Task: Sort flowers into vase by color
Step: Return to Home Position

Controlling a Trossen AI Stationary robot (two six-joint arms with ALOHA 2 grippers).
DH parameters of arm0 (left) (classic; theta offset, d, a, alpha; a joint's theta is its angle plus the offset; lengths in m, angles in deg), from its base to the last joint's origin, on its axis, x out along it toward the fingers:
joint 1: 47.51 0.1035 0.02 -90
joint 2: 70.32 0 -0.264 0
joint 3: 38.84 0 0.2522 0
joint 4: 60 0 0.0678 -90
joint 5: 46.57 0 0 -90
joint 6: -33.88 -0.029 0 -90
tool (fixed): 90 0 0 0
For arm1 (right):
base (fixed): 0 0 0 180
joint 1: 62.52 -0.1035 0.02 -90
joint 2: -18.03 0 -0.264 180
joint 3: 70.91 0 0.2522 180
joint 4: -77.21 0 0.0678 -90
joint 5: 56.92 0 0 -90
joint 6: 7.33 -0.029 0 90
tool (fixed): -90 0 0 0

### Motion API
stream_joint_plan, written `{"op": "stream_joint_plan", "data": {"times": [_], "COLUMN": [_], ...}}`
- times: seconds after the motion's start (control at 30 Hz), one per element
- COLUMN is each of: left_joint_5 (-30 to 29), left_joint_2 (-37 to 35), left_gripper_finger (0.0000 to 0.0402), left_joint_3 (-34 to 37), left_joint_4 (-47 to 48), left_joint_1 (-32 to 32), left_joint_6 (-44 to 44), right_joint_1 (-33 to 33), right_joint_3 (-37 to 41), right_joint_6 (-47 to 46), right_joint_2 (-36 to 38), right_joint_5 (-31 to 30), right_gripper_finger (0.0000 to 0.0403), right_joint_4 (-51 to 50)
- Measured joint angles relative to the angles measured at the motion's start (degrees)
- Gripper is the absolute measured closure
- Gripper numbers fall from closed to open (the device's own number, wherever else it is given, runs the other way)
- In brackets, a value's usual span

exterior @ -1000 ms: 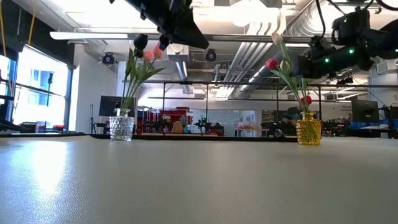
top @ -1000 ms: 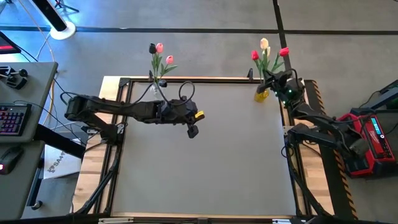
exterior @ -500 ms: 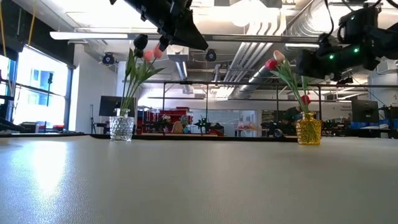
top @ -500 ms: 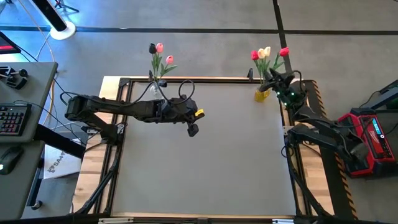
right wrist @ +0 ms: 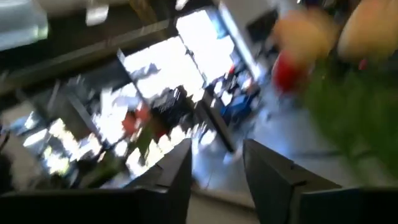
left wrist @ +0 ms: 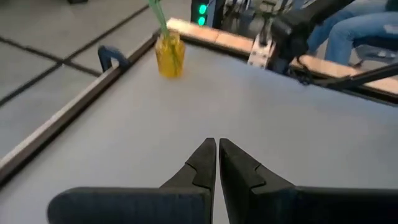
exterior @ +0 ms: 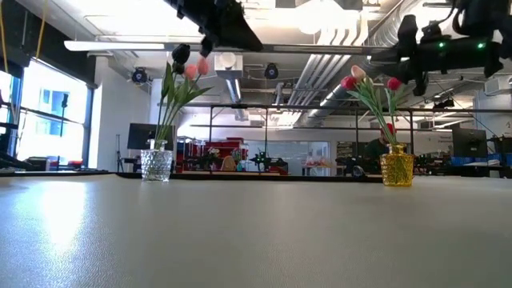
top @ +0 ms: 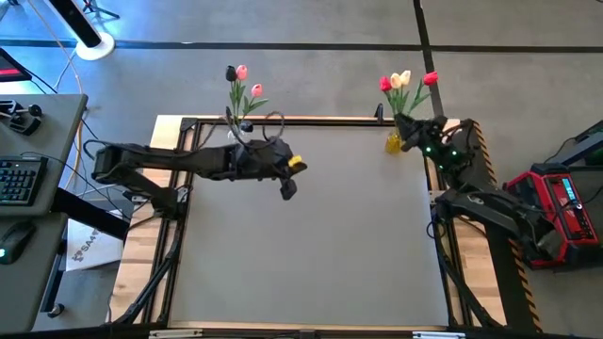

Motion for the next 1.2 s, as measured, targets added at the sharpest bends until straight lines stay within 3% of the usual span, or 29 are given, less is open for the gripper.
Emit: {"op": "stream_joint_plan", "data": {"times": [0.27,0.43,0.7,0.77,0.93,1.07,1.13,1.2], "left_joint_5": [2.59,2.36,0.86,-0.88,-4.52,-5.60,-4.33,-3.95], "left_joint_2": [-8.16,-12.68,-18.24,-19.46,-23.67,-23.84,-23.09,-22.02], "left_gripper_finger": [0.0395,0.0395,0.0395,0.0395,0.0395,0.0395,0.0395,0.0395], "left_joint_3": [-0.04,-0.04,-0.02,1.31,11.69,18.08,19.86,20.93], "left_joint_4": [2.75,10.37,19.90,18.77,4.87,1.26,0.78,1.23], "left_joint_1": [2.61,3.96,2.27,0.51,-4.98,-6.52,-6.79,-7.18], "left_joint_6": [-5.91,-6.36,-3.21,-1.65,1.44,1.69,2.10,5.88], "right_joint_1": [-16.01,-27.98,-43.76,-45.84,-46.75,-46.71,-46.70,-46.67], "right_joint_3": [0.02,0.02,0.02,0.02,-0.04,-0.02,0.02,0.02], "right_joint_6": [2.15,5.58,11.18,12.98,13.93,6.00,5.78,12.06], "right_joint_2": [-0.63,-1.45,-7.36,-10.01,-16.61,-19.81,-20.81,-21.25], "right_joint_5": [-1.78,-12.34,-28.37,-31.40,-31.67,-30.73,-30.07,-25.87], "right_gripper_finger": [0.0351,0.0398,0.0402,0.0401,0.0401,0.0402,0.0402,0.0402], "right_joint_4": [-5.40,-5.33,-5.18,-4.39,-4.64,-8.06,-6.12,1.00]}}
